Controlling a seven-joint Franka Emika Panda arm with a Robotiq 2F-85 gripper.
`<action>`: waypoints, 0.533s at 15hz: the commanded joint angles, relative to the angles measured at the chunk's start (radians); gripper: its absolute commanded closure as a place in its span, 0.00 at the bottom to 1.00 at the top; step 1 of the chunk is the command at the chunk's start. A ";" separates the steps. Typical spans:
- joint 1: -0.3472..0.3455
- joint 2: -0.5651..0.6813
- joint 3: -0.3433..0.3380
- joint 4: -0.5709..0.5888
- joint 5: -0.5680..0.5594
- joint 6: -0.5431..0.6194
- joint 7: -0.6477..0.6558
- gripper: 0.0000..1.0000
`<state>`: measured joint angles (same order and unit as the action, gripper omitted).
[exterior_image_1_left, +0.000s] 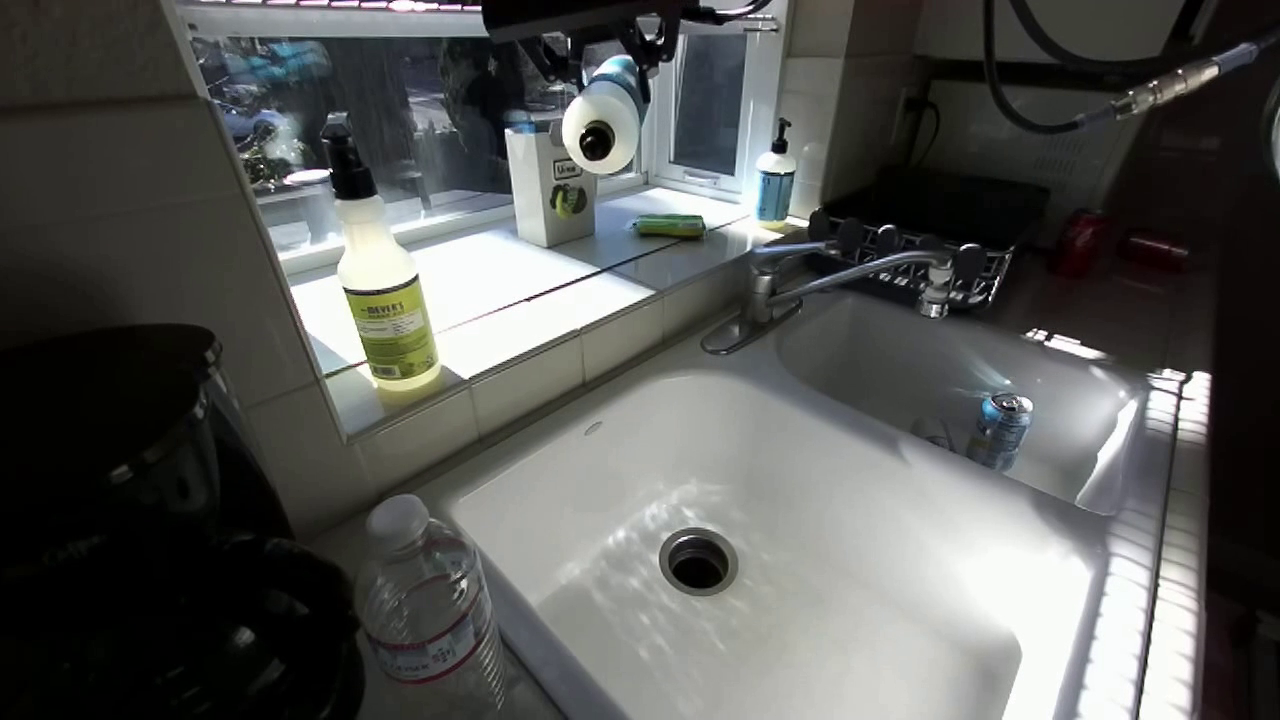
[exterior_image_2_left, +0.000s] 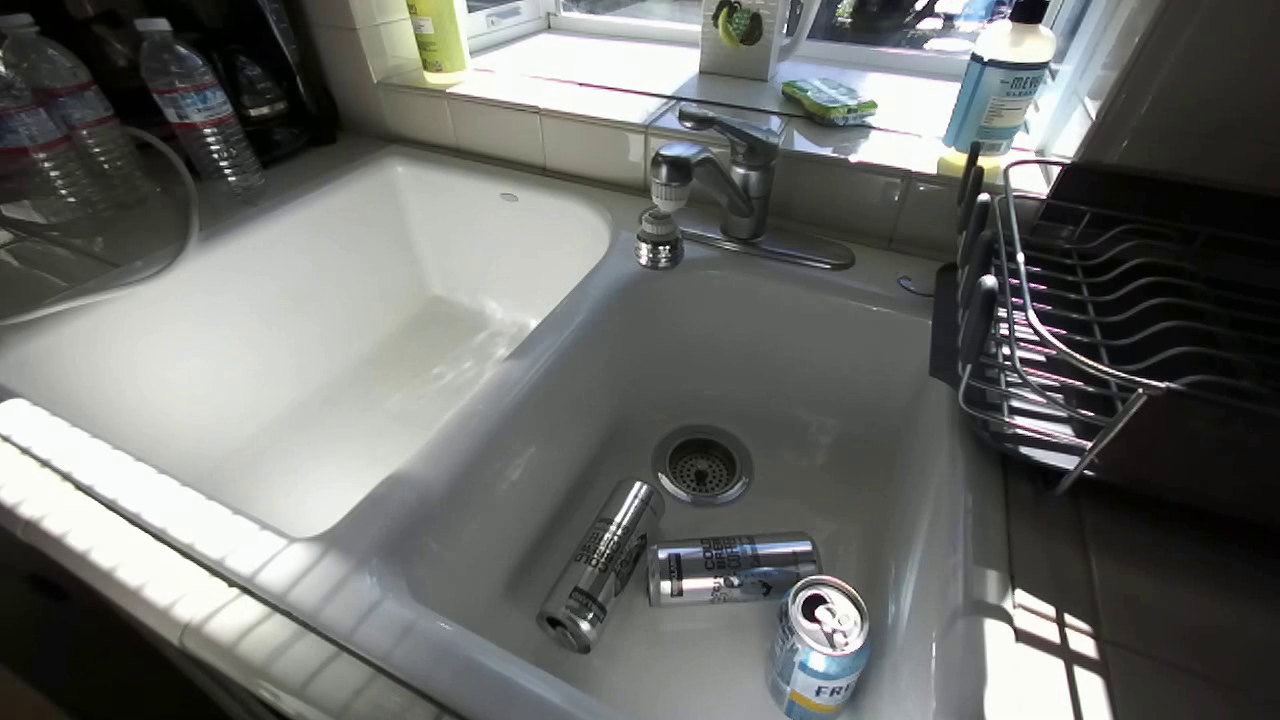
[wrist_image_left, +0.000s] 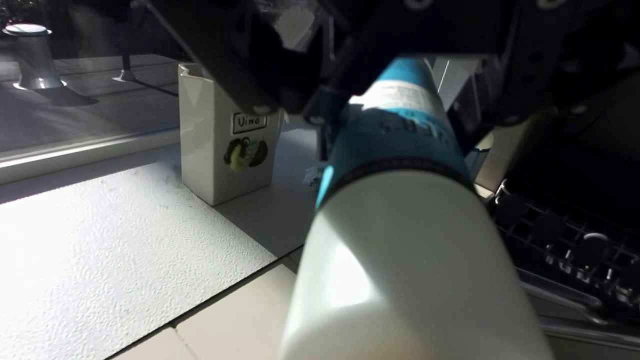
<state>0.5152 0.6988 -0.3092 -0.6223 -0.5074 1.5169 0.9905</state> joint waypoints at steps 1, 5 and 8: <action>0.039 -0.051 -0.020 -0.104 -0.053 0.025 0.043 0.69; 0.021 -0.008 -0.012 -0.037 -0.031 0.000 0.020 0.44; 0.021 -0.015 -0.013 -0.042 -0.032 0.000 0.021 0.44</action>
<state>0.5365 0.6839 -0.3223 -0.6646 -0.5393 1.5171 1.0112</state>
